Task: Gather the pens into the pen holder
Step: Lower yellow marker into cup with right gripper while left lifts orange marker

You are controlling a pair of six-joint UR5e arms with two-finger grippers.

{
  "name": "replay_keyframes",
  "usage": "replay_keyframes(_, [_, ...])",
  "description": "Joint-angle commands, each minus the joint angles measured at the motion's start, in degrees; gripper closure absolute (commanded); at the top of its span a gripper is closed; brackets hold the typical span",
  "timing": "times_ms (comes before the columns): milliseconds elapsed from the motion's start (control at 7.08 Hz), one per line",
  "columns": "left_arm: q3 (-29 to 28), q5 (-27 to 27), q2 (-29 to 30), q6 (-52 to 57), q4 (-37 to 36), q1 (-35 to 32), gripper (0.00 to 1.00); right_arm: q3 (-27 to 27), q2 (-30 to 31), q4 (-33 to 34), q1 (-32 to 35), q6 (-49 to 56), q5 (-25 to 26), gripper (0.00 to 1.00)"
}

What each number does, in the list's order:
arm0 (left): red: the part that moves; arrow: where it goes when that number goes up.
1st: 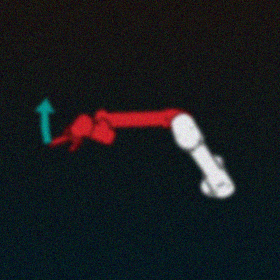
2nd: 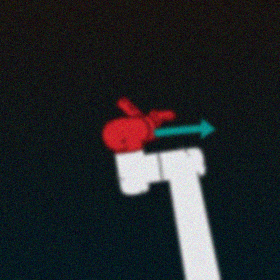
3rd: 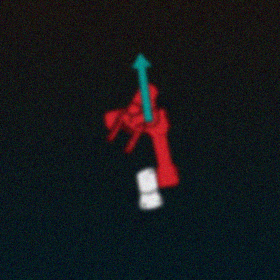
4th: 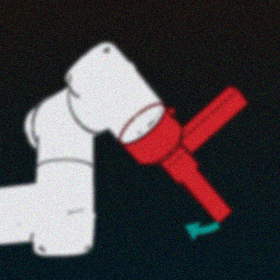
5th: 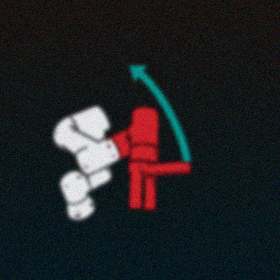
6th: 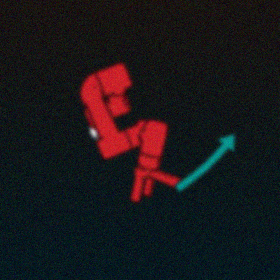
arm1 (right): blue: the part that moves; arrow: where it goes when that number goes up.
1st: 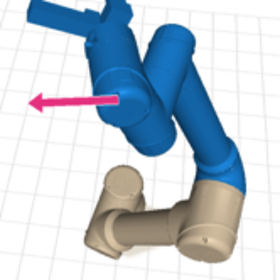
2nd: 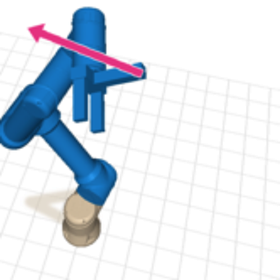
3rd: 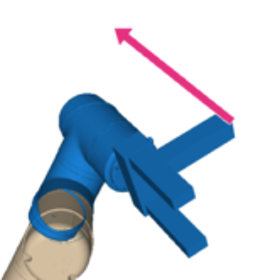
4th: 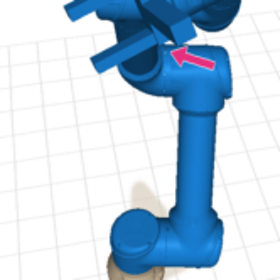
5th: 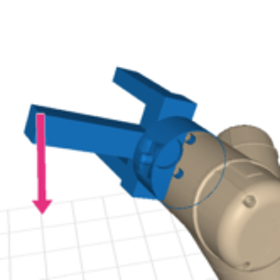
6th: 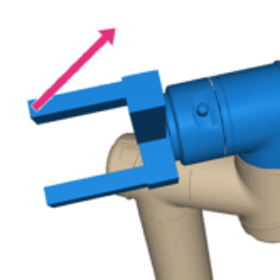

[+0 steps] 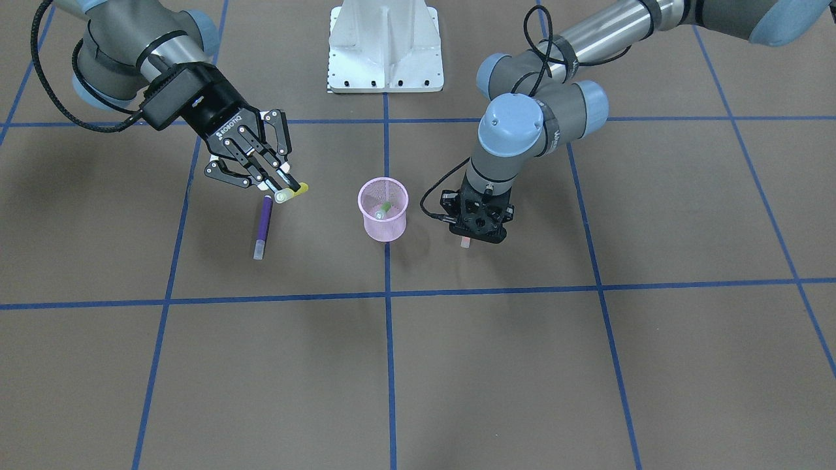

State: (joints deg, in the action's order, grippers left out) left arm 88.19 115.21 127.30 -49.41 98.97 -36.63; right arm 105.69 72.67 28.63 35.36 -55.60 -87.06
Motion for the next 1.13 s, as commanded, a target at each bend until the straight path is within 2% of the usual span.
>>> replay_keyframes(0, [5.75,0.45,-0.21,0.10,-1.15,-5.00,1.00,-0.31,-3.40,0.54,-0.99,-0.03,0.05,1.00])
replay_keyframes(283, [6.47,1.76,-0.30,3.23,-1.06,-8.35,1.00,-2.22,-5.77,0.55,-4.23,1.36,1.19,1.00])
replay_keyframes(565, [7.52,2.82,-0.73,5.28,-0.88,-10.29,1.00,-4.60,-6.31,0.46,-8.71,5.04,8.63,1.00])
replay_keyframes(989, [8.76,3.44,-1.61,8.01,-1.06,-10.56,1.00,-10.31,-9.73,0.11,-12.23,5.94,14.01,1.00])
